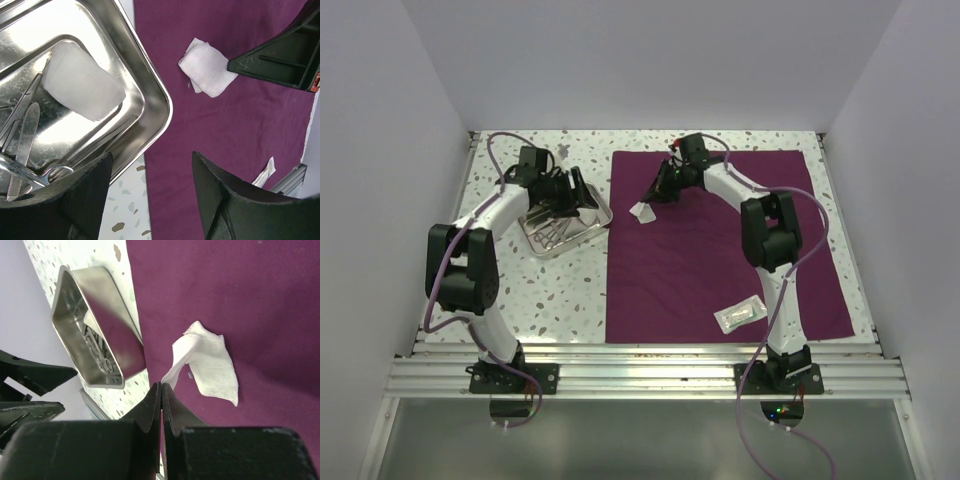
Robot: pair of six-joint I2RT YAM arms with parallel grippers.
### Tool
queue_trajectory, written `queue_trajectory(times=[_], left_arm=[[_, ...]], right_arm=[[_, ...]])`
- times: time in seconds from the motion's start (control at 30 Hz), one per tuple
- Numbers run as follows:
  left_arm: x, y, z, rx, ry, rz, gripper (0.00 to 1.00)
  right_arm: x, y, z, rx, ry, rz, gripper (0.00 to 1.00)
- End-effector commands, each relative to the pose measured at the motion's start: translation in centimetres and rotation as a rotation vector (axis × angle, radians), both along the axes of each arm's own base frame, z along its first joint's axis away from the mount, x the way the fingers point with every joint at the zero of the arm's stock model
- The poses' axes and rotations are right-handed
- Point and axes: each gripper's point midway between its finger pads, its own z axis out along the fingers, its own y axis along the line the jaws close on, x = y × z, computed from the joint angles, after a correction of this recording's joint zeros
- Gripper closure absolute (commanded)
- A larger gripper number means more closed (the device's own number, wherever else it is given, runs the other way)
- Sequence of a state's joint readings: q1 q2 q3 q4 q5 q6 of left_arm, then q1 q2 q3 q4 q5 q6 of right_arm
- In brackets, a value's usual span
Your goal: Prepare the surgical pack
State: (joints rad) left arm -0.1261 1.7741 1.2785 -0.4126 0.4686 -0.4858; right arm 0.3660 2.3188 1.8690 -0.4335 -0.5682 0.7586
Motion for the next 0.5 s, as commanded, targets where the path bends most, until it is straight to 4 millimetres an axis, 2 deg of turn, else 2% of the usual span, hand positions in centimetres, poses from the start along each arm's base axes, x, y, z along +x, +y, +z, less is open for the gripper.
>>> queue_trajectory(times=[0.0, 0.13, 0.47], left_arm=[[0.1, 0.2, 1.6, -0.009, -0.052, -0.016, 0.32], [0.2, 0.4, 1.7, -0.010, -0.053, -0.015, 0.32], [0.1, 0.5, 1.3, -0.018, -0.048, -0.016, 0.32]], right_arm=[[0.3, 0.1, -0.2, 0.003, -0.025, 0.010, 1.00], [0.3, -0.2, -0.8, -0.016, -0.020, 0.009, 1.00], [-1.2, -1.4, -3.0, -0.084, 0.014, 0.021, 1.00]])
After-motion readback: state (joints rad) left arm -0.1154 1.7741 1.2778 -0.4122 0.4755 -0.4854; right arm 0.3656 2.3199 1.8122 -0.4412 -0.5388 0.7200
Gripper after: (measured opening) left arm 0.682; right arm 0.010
